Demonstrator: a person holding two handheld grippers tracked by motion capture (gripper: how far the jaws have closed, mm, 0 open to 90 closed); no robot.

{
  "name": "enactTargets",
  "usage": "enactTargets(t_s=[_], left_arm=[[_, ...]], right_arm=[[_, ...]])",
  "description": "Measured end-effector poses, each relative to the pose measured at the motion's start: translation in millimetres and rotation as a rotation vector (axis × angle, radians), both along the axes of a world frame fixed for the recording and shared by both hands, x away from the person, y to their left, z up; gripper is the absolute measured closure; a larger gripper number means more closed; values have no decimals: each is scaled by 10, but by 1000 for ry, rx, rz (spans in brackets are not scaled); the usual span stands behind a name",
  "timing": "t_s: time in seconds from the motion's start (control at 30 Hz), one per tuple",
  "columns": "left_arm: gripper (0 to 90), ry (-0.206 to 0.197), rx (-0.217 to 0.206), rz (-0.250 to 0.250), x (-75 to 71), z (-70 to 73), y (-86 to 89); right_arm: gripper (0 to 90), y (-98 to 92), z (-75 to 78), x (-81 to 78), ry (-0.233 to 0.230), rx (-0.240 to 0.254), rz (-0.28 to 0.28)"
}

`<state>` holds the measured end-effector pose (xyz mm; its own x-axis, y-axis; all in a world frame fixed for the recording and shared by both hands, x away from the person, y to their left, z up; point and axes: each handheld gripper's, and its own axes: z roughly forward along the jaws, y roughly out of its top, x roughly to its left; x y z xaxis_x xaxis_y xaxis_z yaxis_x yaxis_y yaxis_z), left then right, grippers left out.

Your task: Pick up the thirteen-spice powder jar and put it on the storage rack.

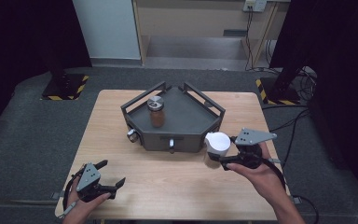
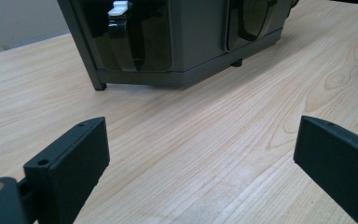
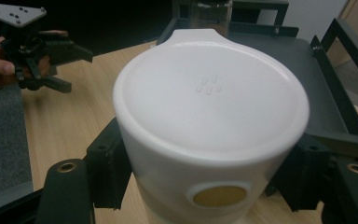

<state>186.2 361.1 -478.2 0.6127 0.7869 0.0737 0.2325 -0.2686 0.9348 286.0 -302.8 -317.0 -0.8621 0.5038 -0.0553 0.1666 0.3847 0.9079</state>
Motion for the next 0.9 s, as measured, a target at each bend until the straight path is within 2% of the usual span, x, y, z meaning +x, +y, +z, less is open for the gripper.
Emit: enactTargets(t_s=[0.27,0.6,0.9], left_arm=[[29,-1,2,0,-3,3,-3],[29,-6,-11,16,-35,2,33],[29,1,2,5,9,4,23]], right_arm=[[314,115,187,188,-19,-1,23],[314,269,276,420,-19,6,44],[314,427,402,634,-32,11,62]])
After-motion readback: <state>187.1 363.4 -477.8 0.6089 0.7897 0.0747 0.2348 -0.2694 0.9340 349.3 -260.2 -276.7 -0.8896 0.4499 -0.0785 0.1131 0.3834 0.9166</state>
